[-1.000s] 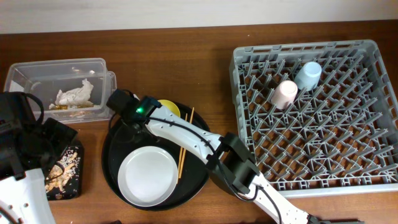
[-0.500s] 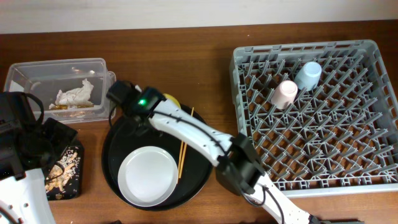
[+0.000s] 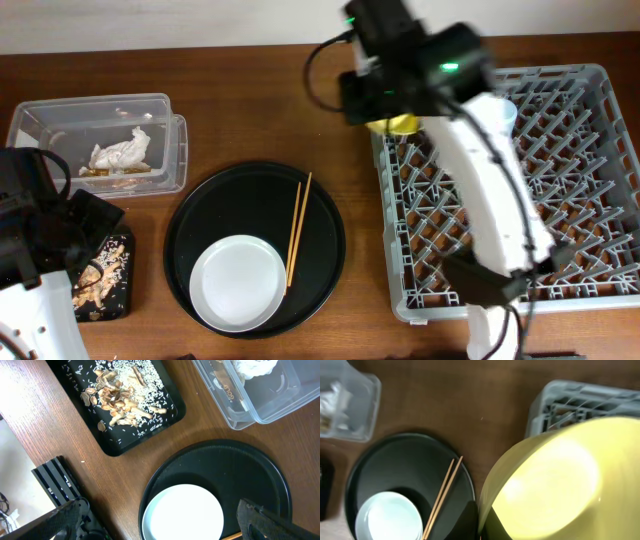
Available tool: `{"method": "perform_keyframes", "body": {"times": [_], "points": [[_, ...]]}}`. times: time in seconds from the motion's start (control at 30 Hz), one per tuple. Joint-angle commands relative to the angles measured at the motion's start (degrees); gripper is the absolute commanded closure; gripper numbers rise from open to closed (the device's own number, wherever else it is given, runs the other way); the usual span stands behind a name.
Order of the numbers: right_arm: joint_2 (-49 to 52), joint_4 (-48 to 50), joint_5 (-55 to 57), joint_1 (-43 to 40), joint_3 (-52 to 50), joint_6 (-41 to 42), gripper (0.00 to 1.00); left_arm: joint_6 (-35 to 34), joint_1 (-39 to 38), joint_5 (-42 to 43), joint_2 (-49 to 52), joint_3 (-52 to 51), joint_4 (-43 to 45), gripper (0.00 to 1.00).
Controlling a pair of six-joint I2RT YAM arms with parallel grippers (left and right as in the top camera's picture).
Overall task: Sort waste into correct bins and load items into the dishwasher rack
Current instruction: 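Carry the yellow saucer to the rack and lower it in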
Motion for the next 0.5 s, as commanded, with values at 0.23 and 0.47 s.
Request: {"method": "perform_keyframes", "body": {"times": [0.23,0.47], "points": [[-19.0,-0.4,-6.3,-14.3,-30.5,-5.6,0.96,0.3,0.3,-0.2,0.0,0.2,-0.1,0.01],[-19.4,1.4,-56.5,-32.7,-49.2,-38.2,0.96,0.3,0.3,-0.2,0.0,0.2,-0.1,0.01]]}}
